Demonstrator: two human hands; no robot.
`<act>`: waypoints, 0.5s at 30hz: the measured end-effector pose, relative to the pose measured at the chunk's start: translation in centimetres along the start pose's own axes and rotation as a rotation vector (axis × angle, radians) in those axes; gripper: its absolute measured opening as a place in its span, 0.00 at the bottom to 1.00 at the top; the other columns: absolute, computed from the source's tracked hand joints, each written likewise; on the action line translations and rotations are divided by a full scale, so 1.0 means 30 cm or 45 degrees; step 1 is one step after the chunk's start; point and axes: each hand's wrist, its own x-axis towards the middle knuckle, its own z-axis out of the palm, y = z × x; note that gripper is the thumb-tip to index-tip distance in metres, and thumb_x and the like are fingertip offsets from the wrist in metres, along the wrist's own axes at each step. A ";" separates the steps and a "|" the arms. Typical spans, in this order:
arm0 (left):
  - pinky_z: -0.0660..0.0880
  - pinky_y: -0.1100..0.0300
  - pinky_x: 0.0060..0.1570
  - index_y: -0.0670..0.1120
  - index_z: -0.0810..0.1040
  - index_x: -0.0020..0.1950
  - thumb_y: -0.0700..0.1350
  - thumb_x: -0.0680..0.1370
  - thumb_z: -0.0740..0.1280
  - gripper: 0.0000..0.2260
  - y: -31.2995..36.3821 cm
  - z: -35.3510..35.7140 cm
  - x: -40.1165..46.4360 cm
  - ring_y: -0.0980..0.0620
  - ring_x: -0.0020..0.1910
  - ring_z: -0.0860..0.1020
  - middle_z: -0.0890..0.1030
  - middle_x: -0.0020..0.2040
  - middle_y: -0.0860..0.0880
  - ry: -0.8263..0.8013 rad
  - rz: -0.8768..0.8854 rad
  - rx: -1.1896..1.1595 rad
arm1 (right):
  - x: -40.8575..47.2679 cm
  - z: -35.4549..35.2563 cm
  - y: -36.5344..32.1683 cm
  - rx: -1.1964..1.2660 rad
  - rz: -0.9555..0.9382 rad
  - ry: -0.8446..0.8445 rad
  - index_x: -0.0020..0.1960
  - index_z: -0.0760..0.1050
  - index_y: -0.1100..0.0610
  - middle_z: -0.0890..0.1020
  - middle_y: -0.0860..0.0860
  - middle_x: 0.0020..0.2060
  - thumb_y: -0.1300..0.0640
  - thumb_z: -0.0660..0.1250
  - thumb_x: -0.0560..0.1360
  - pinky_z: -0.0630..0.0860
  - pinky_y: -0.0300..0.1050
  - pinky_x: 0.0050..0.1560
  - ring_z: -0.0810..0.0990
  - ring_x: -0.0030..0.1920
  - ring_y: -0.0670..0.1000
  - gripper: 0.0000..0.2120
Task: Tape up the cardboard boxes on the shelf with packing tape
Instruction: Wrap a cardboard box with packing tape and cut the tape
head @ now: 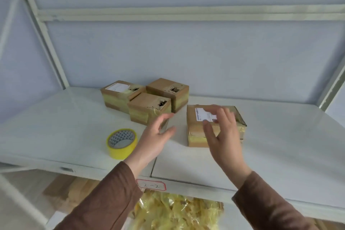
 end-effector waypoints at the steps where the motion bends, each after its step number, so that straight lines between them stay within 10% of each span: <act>1: 0.68 0.64 0.59 0.69 0.75 0.64 0.54 0.81 0.69 0.14 -0.015 -0.058 -0.021 0.64 0.66 0.71 0.74 0.65 0.73 0.038 -0.005 0.086 | -0.018 0.041 -0.038 0.077 -0.034 -0.092 0.63 0.76 0.54 0.77 0.46 0.56 0.57 0.64 0.80 0.76 0.46 0.54 0.76 0.56 0.50 0.12; 5: 0.69 0.66 0.44 0.68 0.77 0.60 0.44 0.79 0.68 0.19 -0.090 -0.255 -0.040 0.65 0.46 0.75 0.78 0.59 0.59 0.210 -0.054 0.371 | -0.090 0.228 -0.103 0.162 0.109 -0.496 0.66 0.72 0.52 0.79 0.45 0.56 0.55 0.66 0.81 0.76 0.48 0.55 0.76 0.55 0.47 0.14; 11: 0.60 0.53 0.76 0.53 0.65 0.79 0.42 0.76 0.69 0.32 -0.154 -0.312 0.005 0.51 0.78 0.56 0.65 0.78 0.54 -0.153 -0.061 1.211 | -0.082 0.497 -0.163 -0.060 0.382 -0.801 0.76 0.60 0.57 0.76 0.57 0.66 0.54 0.66 0.79 0.70 0.51 0.64 0.72 0.66 0.60 0.29; 15: 0.69 0.55 0.68 0.50 0.70 0.74 0.46 0.77 0.68 0.25 -0.174 -0.300 0.018 0.51 0.74 0.63 0.71 0.72 0.53 -0.233 -0.018 1.473 | -0.078 0.570 -0.172 -0.123 0.515 -0.837 0.82 0.49 0.56 0.79 0.59 0.63 0.57 0.67 0.77 0.73 0.52 0.64 0.75 0.65 0.62 0.40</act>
